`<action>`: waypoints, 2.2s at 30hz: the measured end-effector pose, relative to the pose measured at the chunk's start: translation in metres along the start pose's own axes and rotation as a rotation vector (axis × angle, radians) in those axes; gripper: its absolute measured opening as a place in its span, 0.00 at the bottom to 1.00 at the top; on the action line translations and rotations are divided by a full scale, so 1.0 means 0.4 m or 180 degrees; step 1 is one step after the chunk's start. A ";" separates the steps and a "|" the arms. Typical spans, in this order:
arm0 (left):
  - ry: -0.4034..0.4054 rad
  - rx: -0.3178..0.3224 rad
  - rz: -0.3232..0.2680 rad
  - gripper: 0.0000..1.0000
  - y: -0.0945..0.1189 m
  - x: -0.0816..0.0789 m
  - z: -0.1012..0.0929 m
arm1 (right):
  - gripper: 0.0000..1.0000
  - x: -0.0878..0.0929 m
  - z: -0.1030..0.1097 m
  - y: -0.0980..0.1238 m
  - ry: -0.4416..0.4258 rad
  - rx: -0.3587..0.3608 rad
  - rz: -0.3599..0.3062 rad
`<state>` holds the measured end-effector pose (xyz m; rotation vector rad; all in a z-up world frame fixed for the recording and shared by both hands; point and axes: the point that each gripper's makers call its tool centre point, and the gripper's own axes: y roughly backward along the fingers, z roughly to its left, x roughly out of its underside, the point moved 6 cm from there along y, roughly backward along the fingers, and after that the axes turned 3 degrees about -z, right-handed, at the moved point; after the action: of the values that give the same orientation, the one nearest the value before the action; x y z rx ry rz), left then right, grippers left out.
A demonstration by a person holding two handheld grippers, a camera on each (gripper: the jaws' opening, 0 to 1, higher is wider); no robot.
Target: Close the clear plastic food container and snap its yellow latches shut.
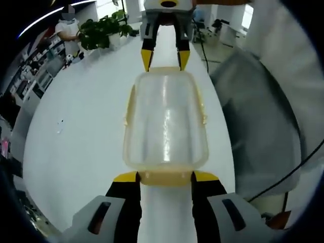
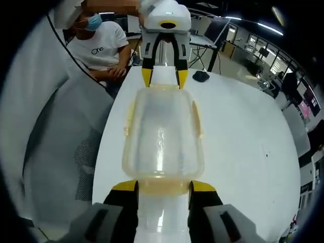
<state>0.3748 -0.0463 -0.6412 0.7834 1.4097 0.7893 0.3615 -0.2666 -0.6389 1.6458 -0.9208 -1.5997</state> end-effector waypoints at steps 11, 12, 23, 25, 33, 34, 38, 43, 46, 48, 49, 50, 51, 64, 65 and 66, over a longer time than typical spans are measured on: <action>-0.0060 0.0004 0.0026 0.36 -0.054 -0.081 0.002 | 0.36 0.088 0.005 0.050 -0.0115 -0.0020 -0.0015; -0.0066 0.0002 0.0016 0.36 -0.059 -0.086 0.002 | 0.36 0.095 0.005 0.052 -0.0115 -0.0015 -0.0014; -0.0041 0.0024 0.0011 0.36 -0.121 -0.157 0.005 | 0.36 0.174 0.000 0.089 -0.0101 -0.0019 0.0014; -0.0049 0.0016 0.0018 0.36 -0.130 -0.165 0.007 | 0.36 0.187 -0.002 0.093 -0.0091 -0.0011 0.0013; 0.0002 0.0044 0.0016 0.36 -0.180 -0.198 0.010 | 0.36 0.237 -0.014 0.109 -0.0006 -0.0015 0.0048; -0.0001 0.0040 0.0027 0.36 -0.185 -0.200 0.011 | 0.36 0.241 -0.014 0.110 -0.0019 -0.0026 0.0047; -0.0002 0.0037 0.0071 0.36 -0.204 -0.209 0.012 | 0.36 0.258 -0.019 0.112 0.0005 -0.0029 0.0054; 0.0012 0.0030 0.0095 0.36 -0.223 -0.218 0.020 | 0.36 0.280 -0.029 0.107 -0.0002 -0.0046 0.0065; -0.0005 0.0026 0.0123 0.36 -0.233 -0.221 0.027 | 0.36 0.290 -0.032 0.103 -0.0012 -0.0048 0.0077; -0.0018 0.0052 0.0144 0.36 -0.241 -0.222 0.028 | 0.36 0.297 -0.033 0.102 -0.0001 -0.0041 0.0082; -0.0022 0.0059 0.0153 0.36 -0.243 -0.222 0.028 | 0.36 0.298 -0.032 0.102 -0.0005 -0.0046 0.0071; 0.0000 0.0094 0.0174 0.36 -0.247 -0.221 0.028 | 0.36 0.300 -0.031 0.100 -0.0018 -0.0060 0.0067; 0.0001 0.0094 0.0171 0.36 -0.249 -0.221 0.029 | 0.36 0.306 -0.031 0.095 -0.0016 -0.0060 0.0074; -0.0032 0.0110 0.0201 0.37 -0.265 -0.208 0.031 | 0.36 0.319 -0.034 0.068 -0.0004 -0.0071 0.0085; -0.0024 0.0104 0.0201 0.37 -0.265 -0.207 0.032 | 0.36 0.319 -0.035 0.067 0.0004 -0.0065 0.0086; -0.0021 0.0102 0.0198 0.37 -0.265 -0.206 0.033 | 0.36 0.320 -0.037 0.065 -0.0005 -0.0070 0.0086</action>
<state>0.3882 -0.1726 -0.6871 0.8573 1.4005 0.8129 0.3759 -0.3888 -0.6852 1.6108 -0.9191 -1.5877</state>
